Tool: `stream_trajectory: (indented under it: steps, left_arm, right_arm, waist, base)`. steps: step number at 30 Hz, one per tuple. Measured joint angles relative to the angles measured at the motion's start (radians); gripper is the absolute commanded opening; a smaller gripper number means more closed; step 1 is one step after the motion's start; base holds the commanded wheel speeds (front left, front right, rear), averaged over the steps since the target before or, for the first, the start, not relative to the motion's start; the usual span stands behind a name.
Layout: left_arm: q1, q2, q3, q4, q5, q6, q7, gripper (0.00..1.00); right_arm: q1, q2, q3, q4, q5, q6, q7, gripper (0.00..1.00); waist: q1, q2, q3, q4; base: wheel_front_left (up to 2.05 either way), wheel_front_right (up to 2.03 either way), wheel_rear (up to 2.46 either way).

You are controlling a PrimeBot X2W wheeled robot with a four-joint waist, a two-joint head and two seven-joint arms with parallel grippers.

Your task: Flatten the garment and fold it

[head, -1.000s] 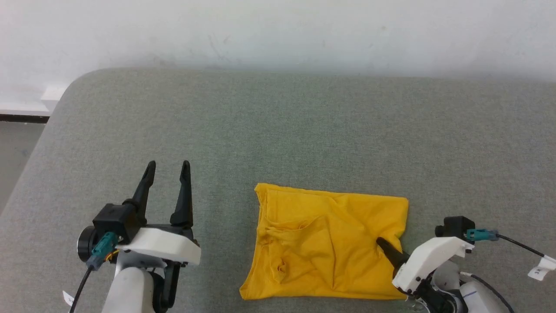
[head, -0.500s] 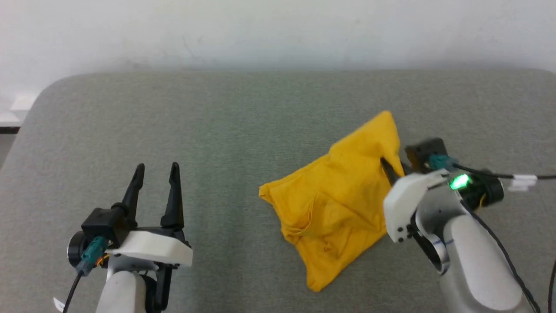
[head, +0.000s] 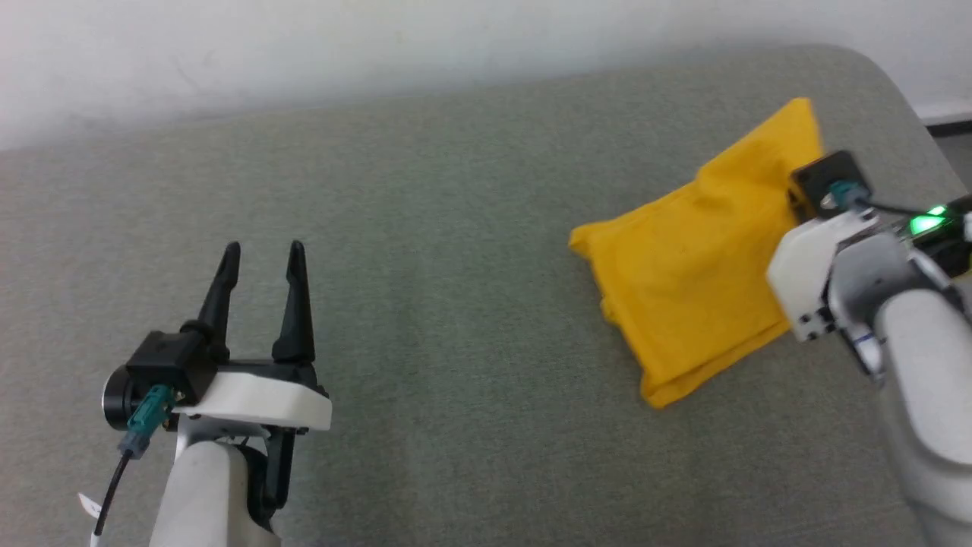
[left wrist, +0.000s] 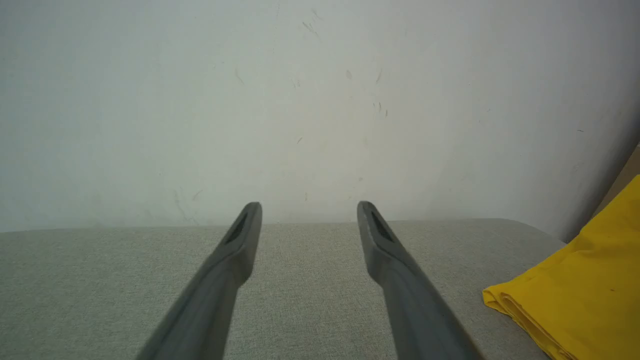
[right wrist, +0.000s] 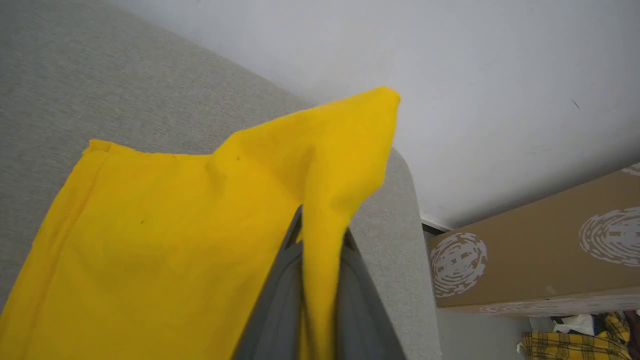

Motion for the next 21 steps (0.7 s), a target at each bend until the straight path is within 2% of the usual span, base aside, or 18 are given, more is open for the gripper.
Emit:
stream_trajectory:
  steps: [5,9,12,21]
  left_arm:
    - [-0.044,0.011,-0.002,-0.014,0.025,-0.002,0.0,1.0]
    - [-0.067,0.03,0.005,-0.035,0.033,-0.002,0.0,1.0]
    - [-0.087,0.041,0.006,-0.045,0.041,-0.002,0.0,1.0]
    - [-0.119,0.059,0.003,-0.064,0.05,-0.009,0.0,1.0]
  right_arm:
    - [-0.073,-0.077,-0.049,0.086,-0.008,0.0,-0.027,0.0]
    - [-0.142,-0.103,-0.09,0.172,-0.007,0.0,-0.056,0.0]
    - [-0.192,-0.128,-0.161,0.234,-0.035,0.0,-0.091,0.0]
    - [-0.274,-0.138,-0.37,0.352,-0.175,0.0,-0.206,0.0]
  waist:
    - [0.0001,0.0,0.058,-0.051]
    - [0.0001,0.0,0.112,-0.084]
    - [0.0001,0.0,0.156,-0.103]
    - [0.0002,0.0,0.279,-0.12]
  base:
    - [0.0,0.0,0.0]
    - [0.0,0.0,0.0]
    - [0.0,0.0,0.0]
    - [0.0,0.0,0.0]
